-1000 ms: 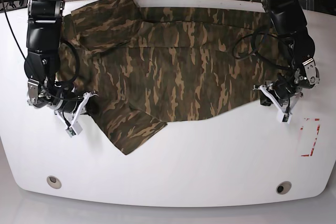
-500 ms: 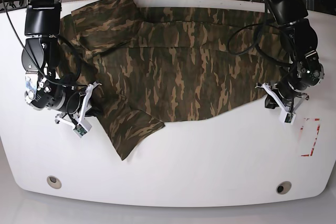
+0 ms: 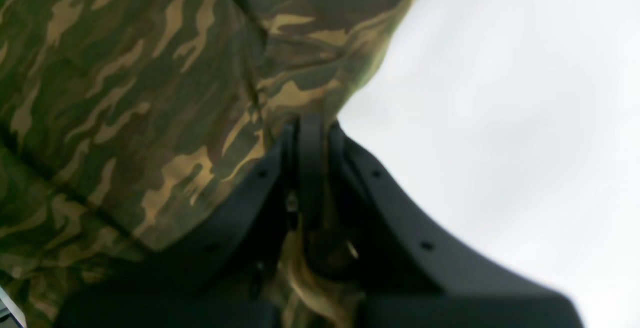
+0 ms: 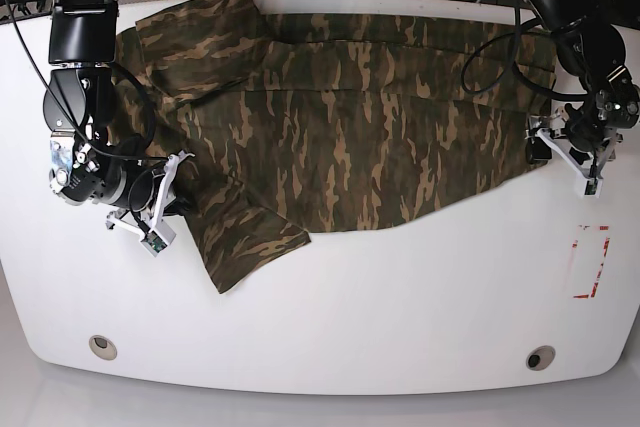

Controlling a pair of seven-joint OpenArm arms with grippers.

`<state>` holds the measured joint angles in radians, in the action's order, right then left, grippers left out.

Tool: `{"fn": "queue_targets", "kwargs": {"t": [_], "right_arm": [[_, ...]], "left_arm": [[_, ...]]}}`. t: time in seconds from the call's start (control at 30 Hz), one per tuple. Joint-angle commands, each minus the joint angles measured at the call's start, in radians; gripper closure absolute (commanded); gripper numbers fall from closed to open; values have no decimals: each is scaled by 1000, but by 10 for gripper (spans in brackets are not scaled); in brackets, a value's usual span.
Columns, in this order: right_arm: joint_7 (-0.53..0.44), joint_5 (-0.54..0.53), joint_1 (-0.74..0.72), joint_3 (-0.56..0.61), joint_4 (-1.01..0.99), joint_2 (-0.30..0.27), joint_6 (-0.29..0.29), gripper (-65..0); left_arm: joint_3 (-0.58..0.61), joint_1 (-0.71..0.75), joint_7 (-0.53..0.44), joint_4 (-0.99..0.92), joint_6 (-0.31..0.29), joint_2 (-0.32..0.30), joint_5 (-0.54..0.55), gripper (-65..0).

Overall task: Fold the T-shirt properly
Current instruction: 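Fold the grasped edge with both grippers over onto the held edge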

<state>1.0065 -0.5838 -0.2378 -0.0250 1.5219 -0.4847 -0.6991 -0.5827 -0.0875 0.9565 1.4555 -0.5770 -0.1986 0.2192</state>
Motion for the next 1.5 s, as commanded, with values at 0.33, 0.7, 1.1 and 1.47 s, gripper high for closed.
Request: {"fn": "queue_targets", "kwargs": {"t": [0.33,0.7,1.1,1.47], "right_arm": [[-21,-18,-24,-6,16,-16,1,0],[-21,-23,-24,-8,19,-16,1,0],[-15,-25,12,-49,131,-21,1,0],[53,-175,156,-255,289,-27,1,0]], "left_arm": [[3,-116,-21,-190,-4,4,16,-485],[5,-142,-41,-181,-2,49,10,-68],[3,-93,-49,14,-56,50,18,0],[-3,-1,-49,162,-121,72,16,0]]}}
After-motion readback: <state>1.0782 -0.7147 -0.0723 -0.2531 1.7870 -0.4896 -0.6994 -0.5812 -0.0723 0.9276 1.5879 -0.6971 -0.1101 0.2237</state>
